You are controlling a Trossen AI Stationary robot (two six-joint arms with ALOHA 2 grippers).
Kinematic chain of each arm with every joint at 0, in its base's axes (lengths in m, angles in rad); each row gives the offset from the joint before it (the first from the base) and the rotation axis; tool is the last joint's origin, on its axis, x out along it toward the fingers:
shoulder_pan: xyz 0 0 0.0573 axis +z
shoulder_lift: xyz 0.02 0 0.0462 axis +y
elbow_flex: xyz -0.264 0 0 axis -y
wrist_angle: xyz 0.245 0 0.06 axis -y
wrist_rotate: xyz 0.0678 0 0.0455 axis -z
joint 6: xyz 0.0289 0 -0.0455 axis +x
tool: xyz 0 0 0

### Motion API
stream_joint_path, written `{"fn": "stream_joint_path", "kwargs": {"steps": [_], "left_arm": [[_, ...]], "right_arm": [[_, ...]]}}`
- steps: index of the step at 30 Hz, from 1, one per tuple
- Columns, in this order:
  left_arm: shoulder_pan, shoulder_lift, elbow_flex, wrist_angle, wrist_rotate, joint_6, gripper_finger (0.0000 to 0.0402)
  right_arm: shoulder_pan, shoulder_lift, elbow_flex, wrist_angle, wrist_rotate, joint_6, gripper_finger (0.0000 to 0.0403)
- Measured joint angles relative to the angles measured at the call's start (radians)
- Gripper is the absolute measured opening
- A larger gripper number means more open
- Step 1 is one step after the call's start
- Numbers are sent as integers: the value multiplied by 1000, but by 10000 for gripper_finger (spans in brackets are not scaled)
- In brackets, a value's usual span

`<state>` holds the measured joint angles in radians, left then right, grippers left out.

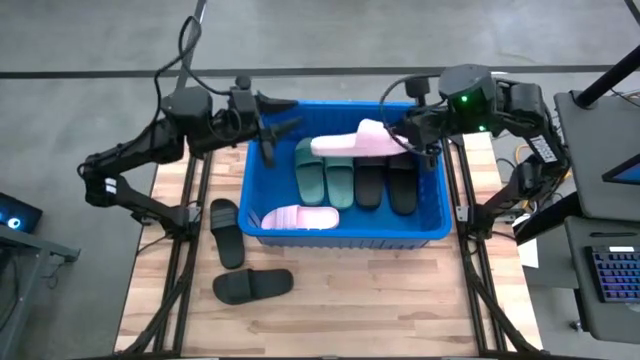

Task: Pick and place slides into bin
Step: Put the pink slide into the blue container

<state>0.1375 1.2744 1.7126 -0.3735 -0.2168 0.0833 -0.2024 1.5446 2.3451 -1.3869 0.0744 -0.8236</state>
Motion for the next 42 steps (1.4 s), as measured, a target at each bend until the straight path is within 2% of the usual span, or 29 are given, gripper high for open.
{"fn": "stream_joint_path", "kwargs": {"steps": [4, 6, 10, 14, 19, 23, 30, 36, 42], "left_arm": [[17, -12, -1, -21, 3, -25, 157], [22, -13, -1, -20, 4, -25, 157], [35, 5, -1, -16, 7, -25, 157], [47, 31, -2, -19, 7, -25, 157], [59, 35, -2, -19, 12, -15, 157], [70, 4, 0, -43, -12, 65, 158], [103, -136, 13, -27, -199, 186, 158], [119, -209, 11, -28, -212, 185, 158], [119, -225, 0, -32, -212, 185, 158]], "right_arm": [[-2, -35, 0, 24, -5, 61, 11], [-2, -55, 0, 78, -83, 121, 11], [0, -83, -3, 252, -309, 232, 11], [21, -88, -21, 343, -343, 304, 11], [21, -85, -46, 451, -330, 456, 11], [22, -106, -60, 447, -278, 549, 11], [67, -203, -182, 449, -125, 517, 11], [95, -306, -431, 565, -82, 439, 11], [93, -413, -742, 708, 72, 279, 11]]}}
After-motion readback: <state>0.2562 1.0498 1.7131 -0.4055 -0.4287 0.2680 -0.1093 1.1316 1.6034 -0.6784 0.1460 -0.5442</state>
